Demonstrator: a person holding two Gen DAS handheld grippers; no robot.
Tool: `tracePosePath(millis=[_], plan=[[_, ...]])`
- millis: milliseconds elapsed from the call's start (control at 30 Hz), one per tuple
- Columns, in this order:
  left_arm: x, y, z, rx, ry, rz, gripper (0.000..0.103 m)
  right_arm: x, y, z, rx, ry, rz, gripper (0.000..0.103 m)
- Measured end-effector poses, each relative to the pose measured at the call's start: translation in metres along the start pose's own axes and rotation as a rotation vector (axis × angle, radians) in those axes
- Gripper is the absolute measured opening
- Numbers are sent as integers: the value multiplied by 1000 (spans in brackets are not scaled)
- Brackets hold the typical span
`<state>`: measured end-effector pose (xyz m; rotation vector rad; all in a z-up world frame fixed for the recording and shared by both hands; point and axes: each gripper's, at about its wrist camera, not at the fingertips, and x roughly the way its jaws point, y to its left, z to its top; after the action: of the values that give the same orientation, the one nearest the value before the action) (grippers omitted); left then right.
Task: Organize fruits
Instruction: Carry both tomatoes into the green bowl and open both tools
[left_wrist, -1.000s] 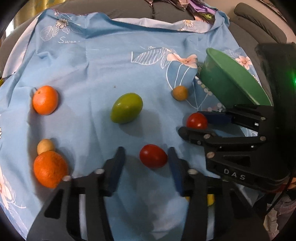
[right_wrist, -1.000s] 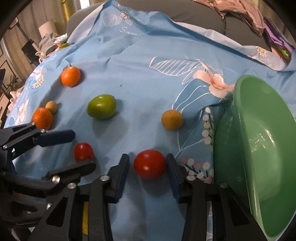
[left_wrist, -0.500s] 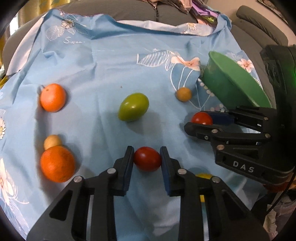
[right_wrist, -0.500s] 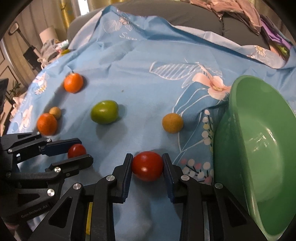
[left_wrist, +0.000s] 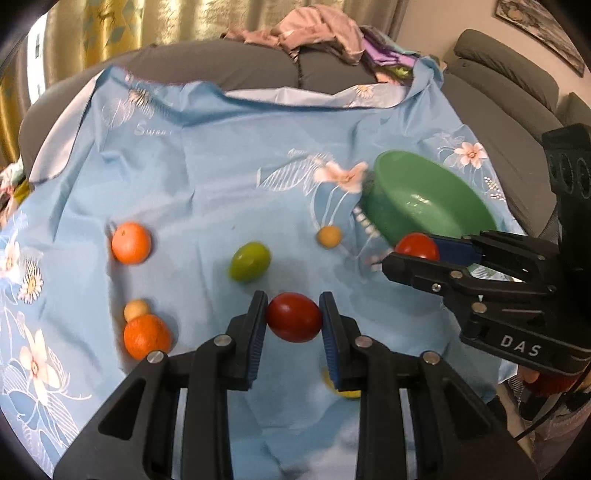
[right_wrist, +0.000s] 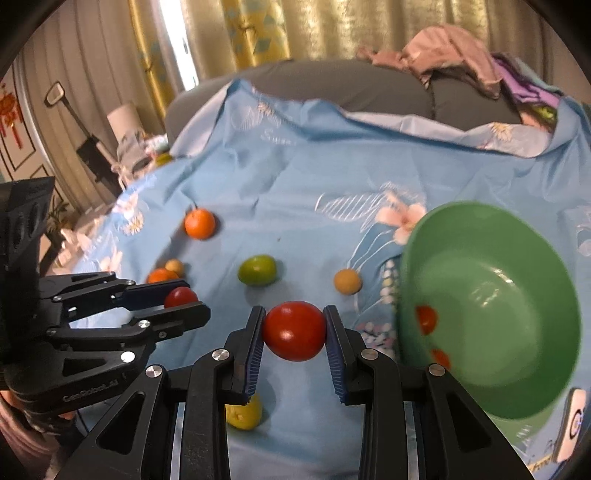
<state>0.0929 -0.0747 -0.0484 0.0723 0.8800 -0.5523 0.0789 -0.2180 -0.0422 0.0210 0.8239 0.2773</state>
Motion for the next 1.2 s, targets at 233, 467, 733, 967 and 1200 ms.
tracePosePath(millis=[233, 467, 733, 967, 1200], plan=[[-6, -36, 22, 74, -42, -23, 28, -34, -25, 0, 45, -80, -36, 33], [1, -79, 45, 165, -63, -67, 28, -55, -57, -3, 97, -127, -83, 33], [24, -117, 61, 268, -51, -87, 28, -63, -91, -10, 163, -147, -131, 34], [57, -134, 69, 315, 12, -94, 28, -59, -117, -18, 222, -135, -165, 34], [77, -140, 70, 332, 48, -90, 28, -51, -133, -25, 260, -106, -181, 34]])
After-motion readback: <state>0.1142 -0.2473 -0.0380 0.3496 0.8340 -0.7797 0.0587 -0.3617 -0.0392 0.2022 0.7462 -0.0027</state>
